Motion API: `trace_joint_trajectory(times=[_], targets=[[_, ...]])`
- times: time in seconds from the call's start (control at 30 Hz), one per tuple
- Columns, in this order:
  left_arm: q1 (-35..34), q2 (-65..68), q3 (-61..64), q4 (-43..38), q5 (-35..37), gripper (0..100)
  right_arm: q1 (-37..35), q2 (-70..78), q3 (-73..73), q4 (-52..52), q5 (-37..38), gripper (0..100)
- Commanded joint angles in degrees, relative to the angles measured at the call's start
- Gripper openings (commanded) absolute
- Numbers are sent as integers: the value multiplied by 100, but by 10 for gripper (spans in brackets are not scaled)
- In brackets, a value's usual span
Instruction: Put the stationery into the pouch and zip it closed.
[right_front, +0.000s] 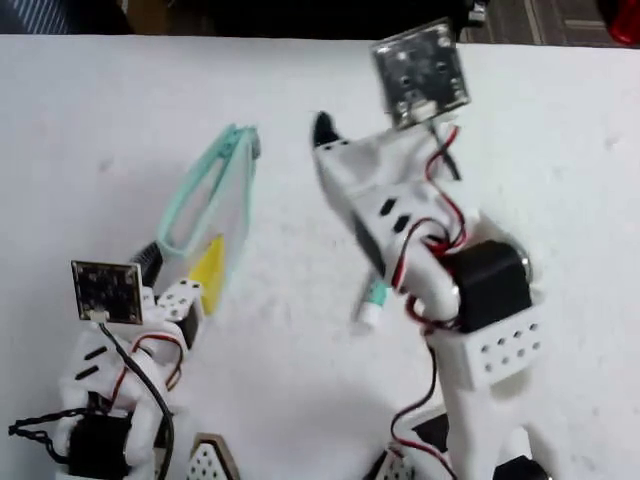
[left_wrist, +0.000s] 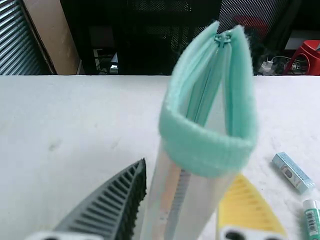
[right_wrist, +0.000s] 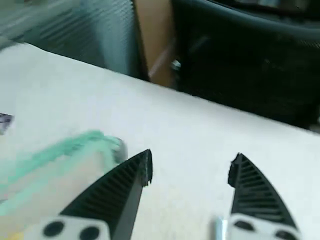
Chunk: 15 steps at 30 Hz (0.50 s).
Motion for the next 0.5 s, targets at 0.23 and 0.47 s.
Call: trace_joint_trajectory(times=[0.23, 0.47], targets=[[40, -4, -44, -149, 18, 234, 1297, -92, 2954, -1807, 35, 234], [40, -4, -44, -149, 18, 234, 1279, -101, 4765, -3459, 35, 234]])
